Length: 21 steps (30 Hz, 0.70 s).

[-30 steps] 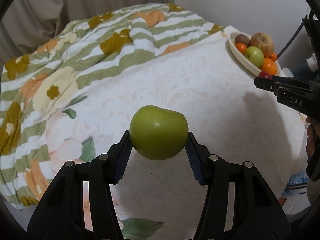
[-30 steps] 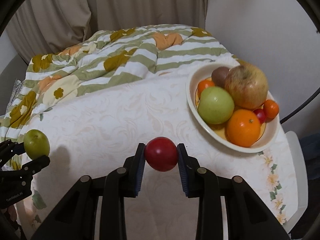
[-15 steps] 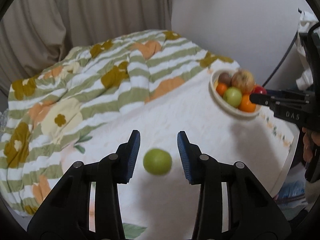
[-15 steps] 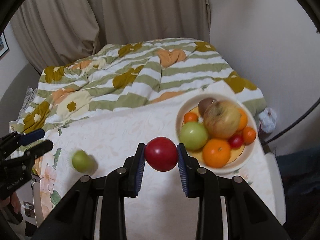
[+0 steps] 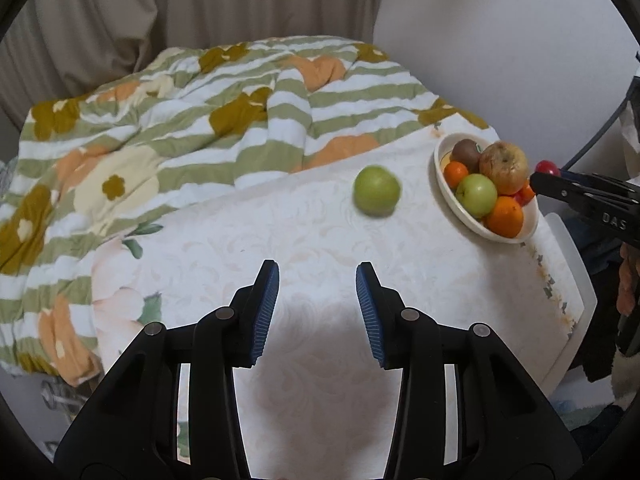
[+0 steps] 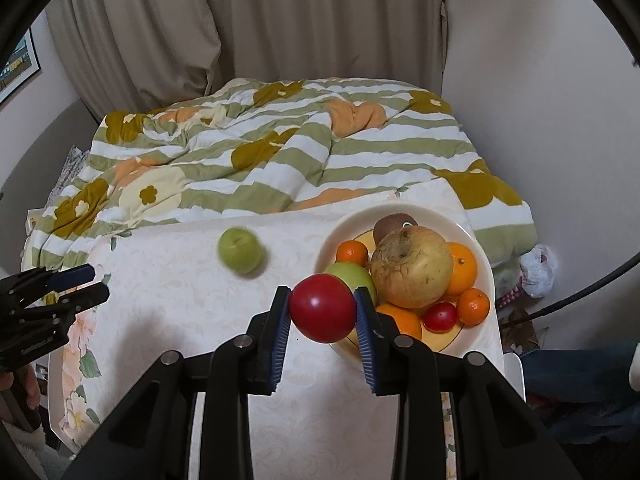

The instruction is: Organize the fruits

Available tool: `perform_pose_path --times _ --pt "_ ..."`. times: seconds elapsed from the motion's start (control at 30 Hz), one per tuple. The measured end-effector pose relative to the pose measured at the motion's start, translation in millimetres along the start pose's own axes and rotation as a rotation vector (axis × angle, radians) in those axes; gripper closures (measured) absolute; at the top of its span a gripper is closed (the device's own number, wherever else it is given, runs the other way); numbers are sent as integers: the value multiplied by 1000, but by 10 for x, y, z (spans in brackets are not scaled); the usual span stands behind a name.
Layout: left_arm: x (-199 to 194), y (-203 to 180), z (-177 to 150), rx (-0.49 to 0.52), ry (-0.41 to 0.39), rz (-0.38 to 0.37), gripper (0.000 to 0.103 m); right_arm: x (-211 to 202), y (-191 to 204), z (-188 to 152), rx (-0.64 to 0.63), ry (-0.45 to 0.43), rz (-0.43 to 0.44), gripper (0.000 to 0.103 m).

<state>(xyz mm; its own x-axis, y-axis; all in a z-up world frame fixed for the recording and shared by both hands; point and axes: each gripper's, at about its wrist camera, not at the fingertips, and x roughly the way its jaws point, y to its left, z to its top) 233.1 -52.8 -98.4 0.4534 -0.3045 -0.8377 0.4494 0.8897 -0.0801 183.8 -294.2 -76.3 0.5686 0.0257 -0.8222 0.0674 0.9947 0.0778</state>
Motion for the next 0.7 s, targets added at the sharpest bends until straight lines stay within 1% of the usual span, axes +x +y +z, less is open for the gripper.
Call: perform_pose_path --times 0.03,0.07,0.17,0.3,0.37,0.53,0.7 --pt "39 -11 2 5 8 1 31 9 -14 -6 1 4 3 74" --pt "69 -25 8 9 11 1 0 17 -26 -16 4 6 4 74" --pt "113 -64 21 15 4 -20 0 67 -84 -33 16 20 2 74" --pt "230 -145 83 54 27 -3 0 83 -157 -47 42 19 -4 74" --pt "276 -190 148 69 27 -13 0 84 -207 -51 53 20 -8 74" --pt "331 -302 310 112 -9 -14 0 85 -349 -72 84 20 -28 74" --pt "451 -417 502 180 -36 -35 0 102 -494 -84 115 24 -37 74"
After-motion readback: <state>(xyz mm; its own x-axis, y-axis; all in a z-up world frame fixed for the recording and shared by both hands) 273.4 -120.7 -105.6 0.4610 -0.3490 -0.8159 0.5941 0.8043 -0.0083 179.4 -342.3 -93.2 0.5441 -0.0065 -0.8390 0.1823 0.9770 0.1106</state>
